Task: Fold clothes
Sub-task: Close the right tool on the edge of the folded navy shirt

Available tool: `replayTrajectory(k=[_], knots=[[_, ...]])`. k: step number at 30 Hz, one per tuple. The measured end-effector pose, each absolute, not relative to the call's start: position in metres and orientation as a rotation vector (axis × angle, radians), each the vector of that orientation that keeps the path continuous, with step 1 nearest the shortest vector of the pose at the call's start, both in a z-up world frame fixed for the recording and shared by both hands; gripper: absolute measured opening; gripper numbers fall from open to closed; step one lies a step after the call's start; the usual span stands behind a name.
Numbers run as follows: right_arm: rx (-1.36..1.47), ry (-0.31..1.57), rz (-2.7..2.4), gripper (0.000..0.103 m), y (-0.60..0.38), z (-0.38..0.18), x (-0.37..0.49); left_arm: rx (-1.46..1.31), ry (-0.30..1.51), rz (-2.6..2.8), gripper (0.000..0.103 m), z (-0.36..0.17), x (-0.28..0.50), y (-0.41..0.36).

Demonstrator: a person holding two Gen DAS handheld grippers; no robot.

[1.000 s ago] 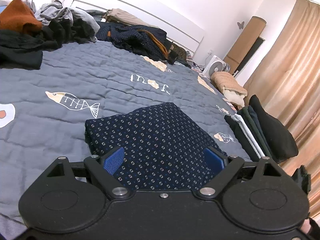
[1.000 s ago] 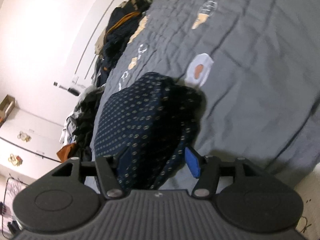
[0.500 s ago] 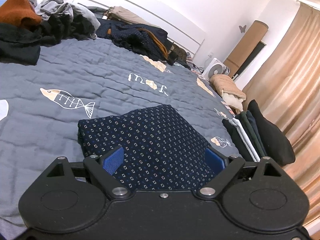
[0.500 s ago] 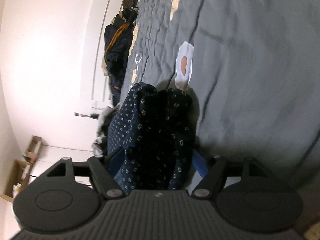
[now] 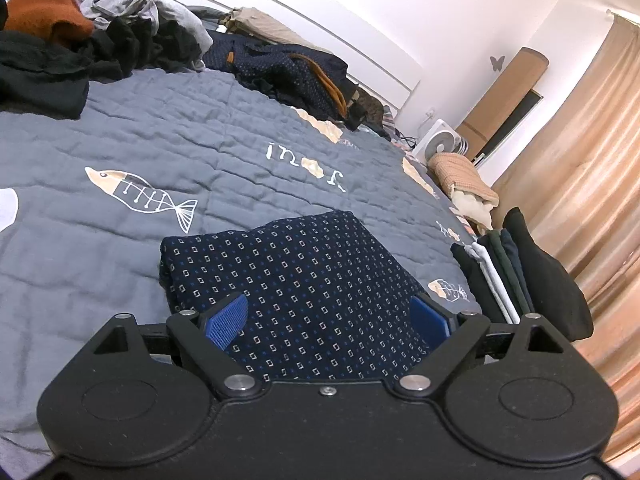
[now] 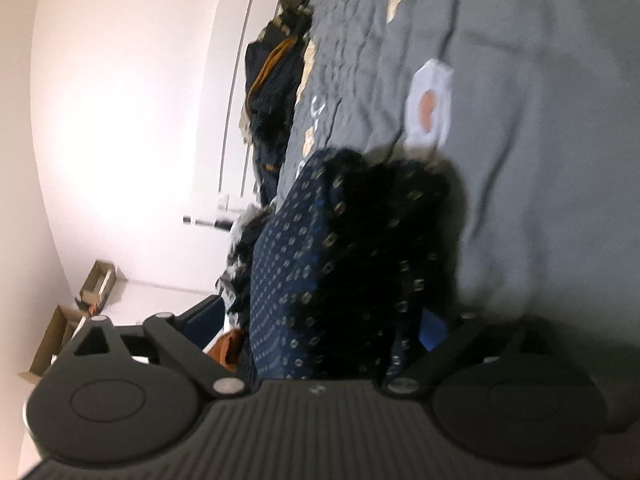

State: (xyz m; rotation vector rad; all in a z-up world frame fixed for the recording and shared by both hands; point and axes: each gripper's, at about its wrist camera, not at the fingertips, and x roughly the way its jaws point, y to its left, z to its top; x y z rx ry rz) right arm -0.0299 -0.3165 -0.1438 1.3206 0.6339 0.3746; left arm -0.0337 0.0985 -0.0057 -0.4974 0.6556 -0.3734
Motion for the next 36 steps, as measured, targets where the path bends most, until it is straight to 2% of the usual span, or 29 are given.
replayTrajectory(k=[6, 17, 22, 36], knots=[[1.342, 0.655, 0.368, 0.103, -0.308, -0.143, -0.012, -0.507, 0.665, -0.359, 0.087, -0.009, -0.029, 0.098], [1.415, 0.679, 0.301, 0.102, -0.313, -0.151, -0.013, -0.514, 0.683, -0.328, 0.088, -0.017, -0.018, 0.101], [1.333, 0.709, 0.309, 0.103, -0.307, -0.149, -0.021, -0.514, 0.692, -0.325, 0.088, -0.020, -0.014, 0.100], [1.338, 0.769, 0.341, 0.101, -0.290, -0.136, 0.015, -0.480, 0.685, -0.325, 0.088, -0.018, -0.016, 0.097]])
